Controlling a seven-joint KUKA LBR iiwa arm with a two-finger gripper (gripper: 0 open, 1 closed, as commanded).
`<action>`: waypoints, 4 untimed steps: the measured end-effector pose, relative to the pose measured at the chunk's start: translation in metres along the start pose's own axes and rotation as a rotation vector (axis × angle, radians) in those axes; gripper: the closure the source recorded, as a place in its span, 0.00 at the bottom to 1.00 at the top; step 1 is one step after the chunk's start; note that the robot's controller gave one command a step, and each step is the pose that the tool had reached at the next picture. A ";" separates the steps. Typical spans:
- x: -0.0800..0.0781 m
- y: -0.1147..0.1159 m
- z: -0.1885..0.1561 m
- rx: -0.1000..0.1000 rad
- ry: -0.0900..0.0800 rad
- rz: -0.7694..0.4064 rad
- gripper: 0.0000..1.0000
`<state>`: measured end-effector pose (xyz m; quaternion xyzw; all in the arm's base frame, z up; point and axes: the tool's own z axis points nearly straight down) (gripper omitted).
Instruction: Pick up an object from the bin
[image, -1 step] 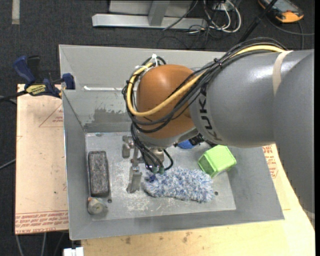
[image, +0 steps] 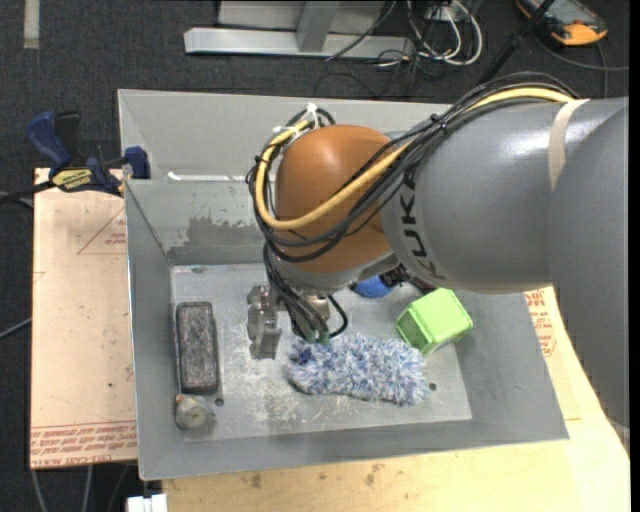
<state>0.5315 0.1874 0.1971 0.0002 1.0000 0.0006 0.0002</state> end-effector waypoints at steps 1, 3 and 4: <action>0.000 0.000 0.000 0.000 0.000 0.001 0.00; -0.014 -0.037 -0.015 -0.001 0.000 -0.036 0.00; -0.020 -0.053 0.006 0.002 -0.008 -0.018 0.00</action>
Offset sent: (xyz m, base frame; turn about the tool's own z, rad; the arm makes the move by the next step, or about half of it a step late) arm 0.0000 0.0000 0.0000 0.0000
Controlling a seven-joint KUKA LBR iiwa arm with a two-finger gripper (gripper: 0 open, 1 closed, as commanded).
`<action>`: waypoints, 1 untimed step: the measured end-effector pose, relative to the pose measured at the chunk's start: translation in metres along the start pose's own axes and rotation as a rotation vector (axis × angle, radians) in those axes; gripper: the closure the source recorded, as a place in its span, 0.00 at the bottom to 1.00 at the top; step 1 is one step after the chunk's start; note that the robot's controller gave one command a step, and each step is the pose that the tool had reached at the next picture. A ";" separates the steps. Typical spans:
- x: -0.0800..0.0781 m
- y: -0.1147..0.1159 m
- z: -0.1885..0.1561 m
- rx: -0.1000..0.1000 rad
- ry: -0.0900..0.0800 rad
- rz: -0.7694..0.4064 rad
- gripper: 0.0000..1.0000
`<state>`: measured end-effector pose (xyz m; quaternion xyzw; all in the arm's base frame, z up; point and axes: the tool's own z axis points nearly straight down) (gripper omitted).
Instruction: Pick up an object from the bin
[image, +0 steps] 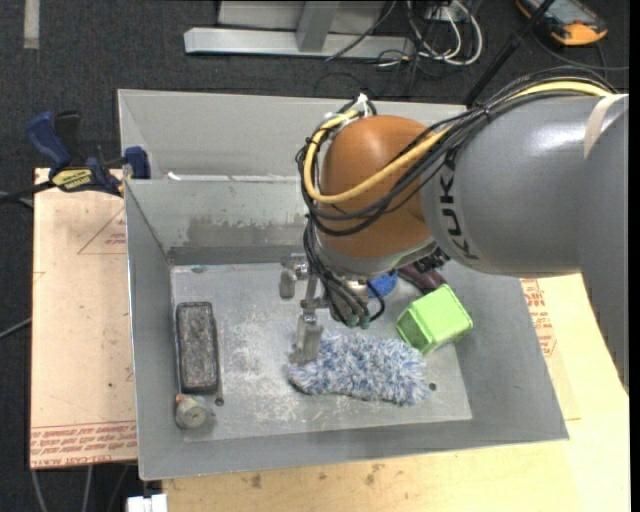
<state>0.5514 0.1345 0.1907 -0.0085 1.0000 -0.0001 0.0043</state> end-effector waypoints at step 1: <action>0.002 0.002 0.012 -0.001 0.005 0.001 0.00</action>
Offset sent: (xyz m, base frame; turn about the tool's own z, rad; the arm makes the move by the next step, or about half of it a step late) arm 0.0313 -0.0281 -0.0467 -0.1212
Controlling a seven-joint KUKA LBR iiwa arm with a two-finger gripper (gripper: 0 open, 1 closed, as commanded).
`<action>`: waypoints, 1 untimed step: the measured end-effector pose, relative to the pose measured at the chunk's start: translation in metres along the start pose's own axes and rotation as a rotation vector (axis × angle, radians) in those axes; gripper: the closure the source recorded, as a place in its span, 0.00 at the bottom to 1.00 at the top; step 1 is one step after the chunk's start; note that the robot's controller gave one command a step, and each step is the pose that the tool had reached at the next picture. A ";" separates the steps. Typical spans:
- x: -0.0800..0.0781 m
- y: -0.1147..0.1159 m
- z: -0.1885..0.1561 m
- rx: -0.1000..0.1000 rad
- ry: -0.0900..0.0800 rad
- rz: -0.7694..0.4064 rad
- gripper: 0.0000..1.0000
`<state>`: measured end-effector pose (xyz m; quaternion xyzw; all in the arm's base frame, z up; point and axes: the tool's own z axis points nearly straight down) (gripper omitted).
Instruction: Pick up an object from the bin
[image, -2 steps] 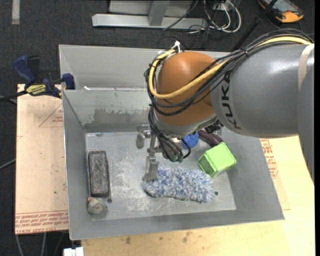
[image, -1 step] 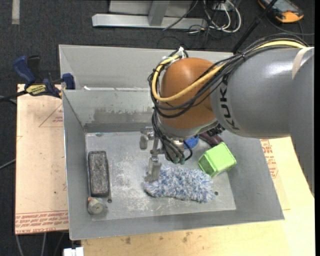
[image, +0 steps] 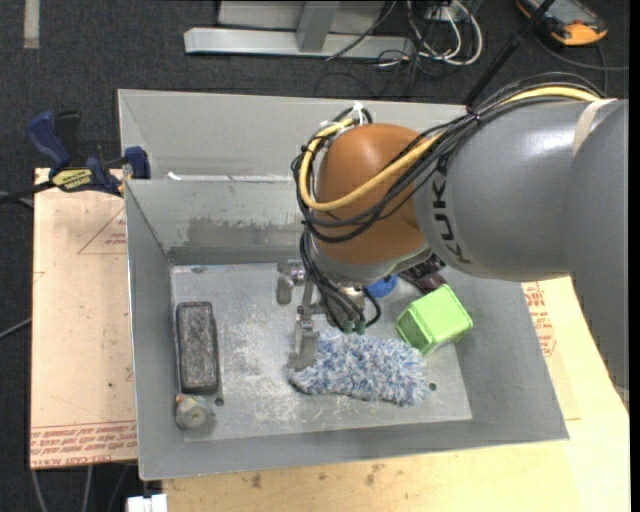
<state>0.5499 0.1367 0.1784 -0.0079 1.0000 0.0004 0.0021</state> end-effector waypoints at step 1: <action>-0.019 -0.034 0.022 0.001 0.002 -0.080 0.00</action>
Offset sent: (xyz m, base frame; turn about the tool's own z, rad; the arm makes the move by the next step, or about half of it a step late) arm -0.0216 -0.0728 -0.0365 -0.1469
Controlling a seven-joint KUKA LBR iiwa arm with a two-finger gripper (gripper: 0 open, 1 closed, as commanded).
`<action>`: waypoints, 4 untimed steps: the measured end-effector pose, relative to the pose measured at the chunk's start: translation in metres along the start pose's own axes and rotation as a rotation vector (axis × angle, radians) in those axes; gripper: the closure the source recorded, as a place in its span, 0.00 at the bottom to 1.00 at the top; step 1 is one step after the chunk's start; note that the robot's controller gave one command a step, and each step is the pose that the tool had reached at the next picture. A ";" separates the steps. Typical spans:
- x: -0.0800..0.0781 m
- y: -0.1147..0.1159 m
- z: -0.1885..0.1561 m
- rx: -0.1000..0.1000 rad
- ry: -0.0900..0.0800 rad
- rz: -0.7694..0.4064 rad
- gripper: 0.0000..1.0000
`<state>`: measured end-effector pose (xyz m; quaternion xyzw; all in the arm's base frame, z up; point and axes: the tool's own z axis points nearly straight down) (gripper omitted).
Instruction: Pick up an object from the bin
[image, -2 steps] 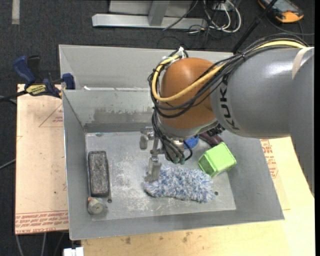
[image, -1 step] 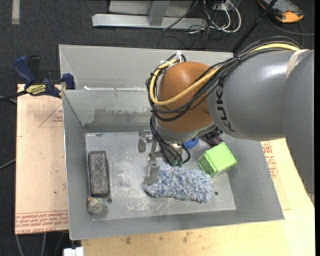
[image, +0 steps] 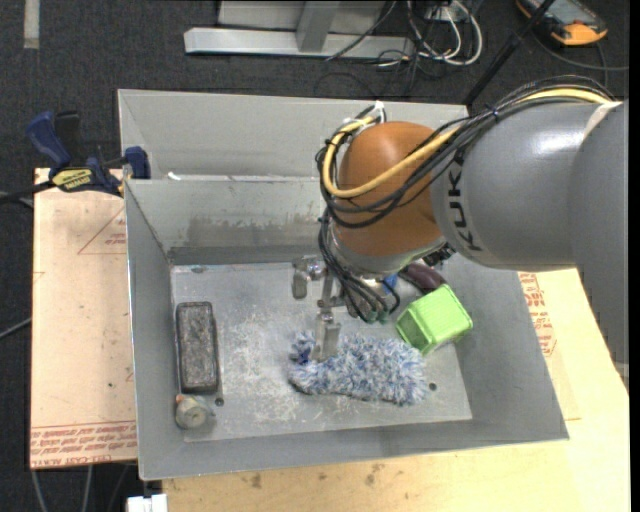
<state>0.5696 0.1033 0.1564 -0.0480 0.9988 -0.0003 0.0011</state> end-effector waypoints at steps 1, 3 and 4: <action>0.026 -0.021 0.010 -0.002 0.001 -0.052 0.00; 0.028 -0.043 0.053 -0.003 0.003 -0.178 1.00; 0.013 -0.042 -0.066 -0.002 -0.001 -0.218 1.00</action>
Offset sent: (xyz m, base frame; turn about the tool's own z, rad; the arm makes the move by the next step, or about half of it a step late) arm -0.0239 -0.0464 -0.0521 -0.1810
